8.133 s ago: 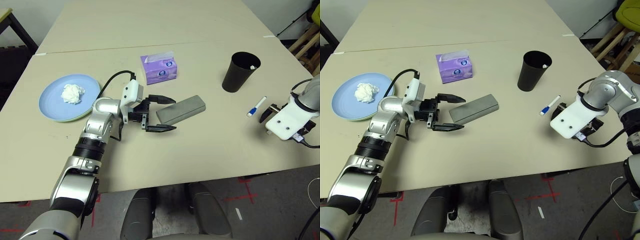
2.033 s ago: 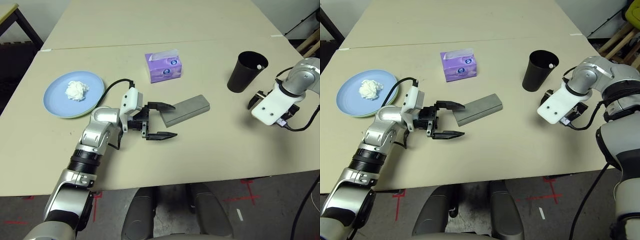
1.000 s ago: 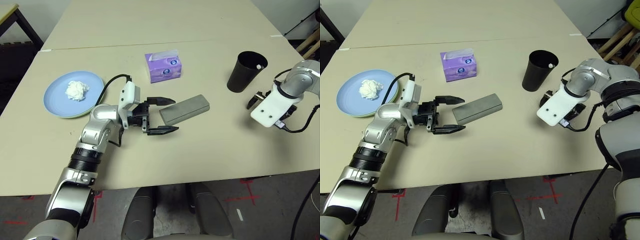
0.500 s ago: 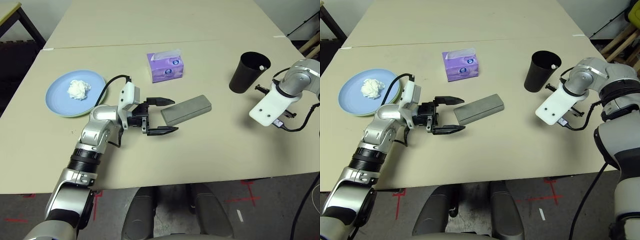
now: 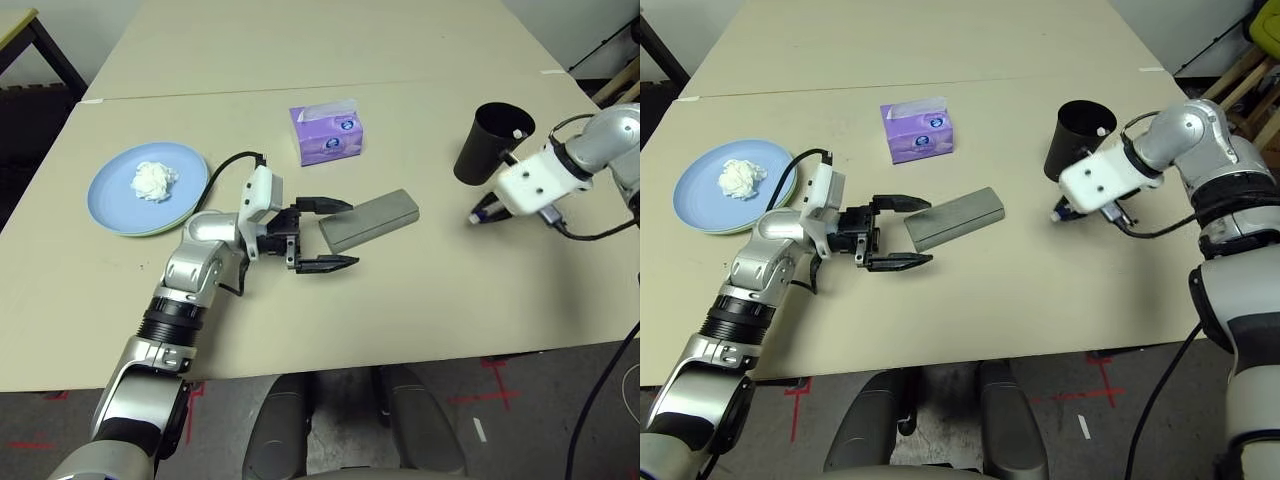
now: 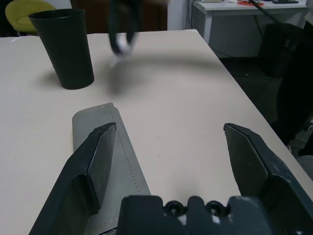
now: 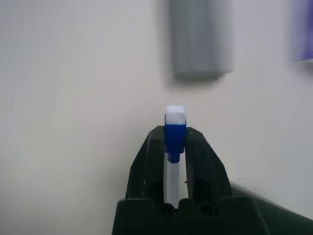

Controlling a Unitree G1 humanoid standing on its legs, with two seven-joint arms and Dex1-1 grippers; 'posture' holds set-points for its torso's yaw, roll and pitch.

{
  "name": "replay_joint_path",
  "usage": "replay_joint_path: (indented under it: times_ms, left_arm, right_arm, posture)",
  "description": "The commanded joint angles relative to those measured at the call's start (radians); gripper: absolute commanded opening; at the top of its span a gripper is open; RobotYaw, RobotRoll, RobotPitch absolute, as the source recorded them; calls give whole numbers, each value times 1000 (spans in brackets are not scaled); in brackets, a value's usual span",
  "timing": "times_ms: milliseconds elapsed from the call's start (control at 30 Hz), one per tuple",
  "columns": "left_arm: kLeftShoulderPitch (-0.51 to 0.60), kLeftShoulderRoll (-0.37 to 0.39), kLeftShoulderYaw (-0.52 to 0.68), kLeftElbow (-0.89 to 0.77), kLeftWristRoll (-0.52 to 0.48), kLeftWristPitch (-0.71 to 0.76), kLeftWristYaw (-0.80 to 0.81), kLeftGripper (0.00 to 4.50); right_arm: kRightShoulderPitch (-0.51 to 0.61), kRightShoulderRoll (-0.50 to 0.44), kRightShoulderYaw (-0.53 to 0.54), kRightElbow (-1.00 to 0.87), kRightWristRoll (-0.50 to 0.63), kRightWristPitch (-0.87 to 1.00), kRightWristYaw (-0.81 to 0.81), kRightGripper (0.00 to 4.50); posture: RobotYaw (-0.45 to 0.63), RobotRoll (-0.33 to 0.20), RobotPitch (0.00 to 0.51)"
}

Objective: Organize and tidy the items on the table.

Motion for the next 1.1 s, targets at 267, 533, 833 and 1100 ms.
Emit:
replay_joint_path:
  times_ms: [267, 533, 833, 1100]
  left_arm:
    - [-9, -1, -8, 20, 7, -16, -17, 4500]
    - [-18, 8, -7, 38, 7, -16, -30, 4500]
    - [-44, -2, -12, 72, 13, -29, -39, 4500]
    - [-51, -6, -13, 86, 14, -37, -44, 4500]
  right_arm:
    - [354, 72, -460, -443, 340, 638, -396, 423]
    - [563, 368, -645, -772, 350, 534, -821, 423]
    - [612, 473, -713, -844, 212, 439, -1166, 423]
    - [626, 552, -704, -852, 122, 409, -1364, 423]
  posture:
    - [19, 0, 189]
    - [-5, 0, 191]
    - [-20, 0, 185]
    - [-21, 0, 185]
